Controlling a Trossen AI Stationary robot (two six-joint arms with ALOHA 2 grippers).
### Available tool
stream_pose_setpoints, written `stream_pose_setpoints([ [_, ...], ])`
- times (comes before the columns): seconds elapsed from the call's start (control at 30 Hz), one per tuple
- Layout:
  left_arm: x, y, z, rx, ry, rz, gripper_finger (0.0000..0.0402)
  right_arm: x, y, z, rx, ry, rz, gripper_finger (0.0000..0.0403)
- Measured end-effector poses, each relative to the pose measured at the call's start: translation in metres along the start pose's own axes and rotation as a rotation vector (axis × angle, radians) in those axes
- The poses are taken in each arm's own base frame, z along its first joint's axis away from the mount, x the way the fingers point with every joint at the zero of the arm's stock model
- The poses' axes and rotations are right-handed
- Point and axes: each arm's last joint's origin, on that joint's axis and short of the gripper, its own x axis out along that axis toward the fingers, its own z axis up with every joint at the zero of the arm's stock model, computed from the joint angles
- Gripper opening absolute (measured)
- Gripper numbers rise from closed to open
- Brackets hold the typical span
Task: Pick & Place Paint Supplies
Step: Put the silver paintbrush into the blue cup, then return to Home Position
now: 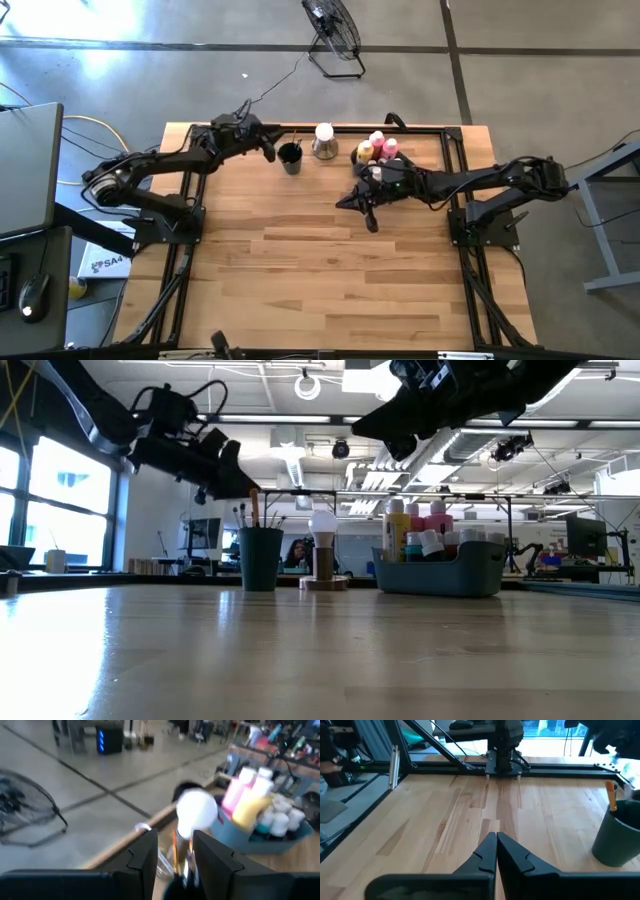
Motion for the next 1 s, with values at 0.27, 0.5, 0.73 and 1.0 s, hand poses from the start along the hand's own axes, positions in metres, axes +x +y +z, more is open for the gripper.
stream_pose_setpoints([
  [0.27,-0.032,-0.011,0.029,0.109,-0.070,-0.024,0.0124,-0.008,0.001,0.007,-0.028,-0.031,-0.004,0.0005],
  [0.5,-0.065,-0.018,0.037,0.064,-0.016,-0.026,0.0124,-0.019,0.001,0.016,-0.039,-0.062,-0.107,0.0005],
  [0.73,-0.084,-0.022,0.032,0.042,0.093,-0.068,0.0124,-0.033,0.004,0.022,-0.036,-0.062,-0.136,0.0005],
  [1.0,-0.082,-0.048,0.006,0.097,0.074,-0.169,0.0095,-0.049,0.007,0.026,-0.028,-0.040,-0.164,0.0005],
])
